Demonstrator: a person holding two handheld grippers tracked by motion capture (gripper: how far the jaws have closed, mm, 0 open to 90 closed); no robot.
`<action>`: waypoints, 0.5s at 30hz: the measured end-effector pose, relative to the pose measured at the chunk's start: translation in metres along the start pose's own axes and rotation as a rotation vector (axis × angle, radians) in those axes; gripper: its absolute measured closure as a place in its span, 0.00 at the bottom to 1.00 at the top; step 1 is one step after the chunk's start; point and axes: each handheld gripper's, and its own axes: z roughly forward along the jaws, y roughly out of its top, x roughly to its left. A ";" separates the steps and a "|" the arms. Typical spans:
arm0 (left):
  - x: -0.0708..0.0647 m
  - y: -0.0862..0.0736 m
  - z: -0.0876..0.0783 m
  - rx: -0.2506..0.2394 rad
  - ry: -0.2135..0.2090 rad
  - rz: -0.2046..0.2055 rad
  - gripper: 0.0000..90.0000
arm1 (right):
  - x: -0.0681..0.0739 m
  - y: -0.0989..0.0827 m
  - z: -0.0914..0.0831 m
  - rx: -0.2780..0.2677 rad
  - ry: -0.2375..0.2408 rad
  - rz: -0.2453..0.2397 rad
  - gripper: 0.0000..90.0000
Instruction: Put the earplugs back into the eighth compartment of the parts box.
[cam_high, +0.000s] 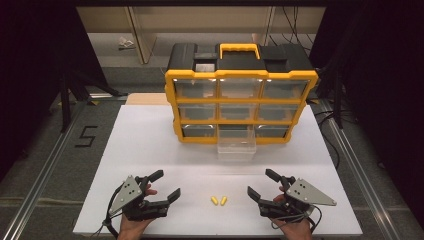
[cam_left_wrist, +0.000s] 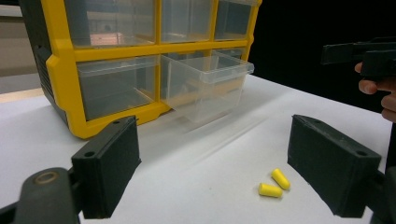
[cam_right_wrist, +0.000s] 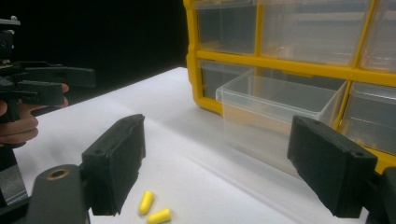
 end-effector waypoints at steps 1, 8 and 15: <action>0.000 0.000 0.000 0.000 0.000 0.000 0.18 | 0.000 0.000 0.000 0.002 0.000 0.001 0.22; 0.000 0.000 0.001 0.005 -0.004 0.000 0.18 | 0.001 0.001 0.001 0.001 0.002 -0.008 0.23; 0.000 0.000 0.000 0.004 -0.002 0.003 0.18 | 0.002 0.006 0.003 0.002 0.022 -0.031 0.23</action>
